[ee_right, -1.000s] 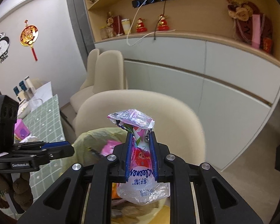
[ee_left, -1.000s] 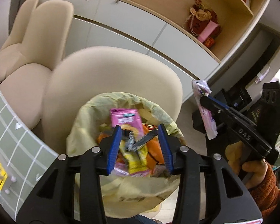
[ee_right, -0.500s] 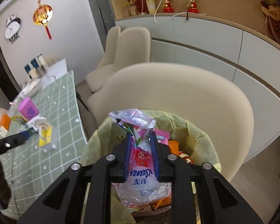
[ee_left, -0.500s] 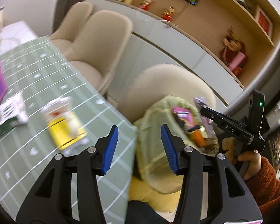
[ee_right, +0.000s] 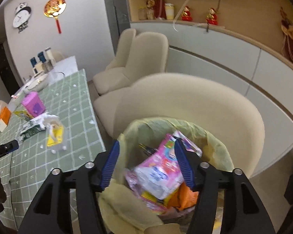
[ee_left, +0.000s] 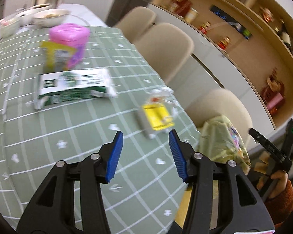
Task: Collect trash
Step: 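Move both tools back to the table over the milk carton and wafer bag, then grasp the green milk carton with the left gripper while the right gripper grasps the yellow wafer bag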
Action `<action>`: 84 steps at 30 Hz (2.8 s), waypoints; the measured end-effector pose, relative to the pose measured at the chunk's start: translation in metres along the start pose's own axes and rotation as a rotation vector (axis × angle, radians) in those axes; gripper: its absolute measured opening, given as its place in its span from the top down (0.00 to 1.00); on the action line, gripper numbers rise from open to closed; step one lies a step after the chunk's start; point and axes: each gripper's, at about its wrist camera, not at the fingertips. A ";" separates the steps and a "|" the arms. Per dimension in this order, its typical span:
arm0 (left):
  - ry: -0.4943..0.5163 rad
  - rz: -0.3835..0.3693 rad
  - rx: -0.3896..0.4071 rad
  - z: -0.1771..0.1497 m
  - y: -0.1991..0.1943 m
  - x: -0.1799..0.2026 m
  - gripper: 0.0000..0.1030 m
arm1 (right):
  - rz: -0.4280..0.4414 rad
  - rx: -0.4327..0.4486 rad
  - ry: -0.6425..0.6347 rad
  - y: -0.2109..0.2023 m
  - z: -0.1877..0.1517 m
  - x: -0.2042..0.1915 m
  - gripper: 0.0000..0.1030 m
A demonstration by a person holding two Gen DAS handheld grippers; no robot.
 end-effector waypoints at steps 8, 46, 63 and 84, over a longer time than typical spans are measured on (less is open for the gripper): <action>-0.056 0.151 0.139 0.023 -0.038 -0.067 0.50 | 0.146 -0.018 -0.128 0.006 0.007 -0.061 0.38; 0.102 0.176 -0.176 0.038 0.069 -0.067 0.53 | 0.342 -0.103 -0.368 0.051 0.019 -0.145 0.38; -0.337 0.481 0.084 -0.092 -0.147 -0.134 0.64 | 0.621 -0.269 -0.470 0.137 -0.055 -0.400 0.38; -0.257 0.374 0.082 -0.121 -0.160 -0.145 0.48 | 0.723 -0.472 -0.605 0.196 -0.071 -0.442 0.38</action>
Point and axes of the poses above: each gripper's, at about its wrist camera, not at the fingertips, and y roughly the way its jaws point, x to its right, z to its top, and after that the axes turned 8 degrees about y, right-handed
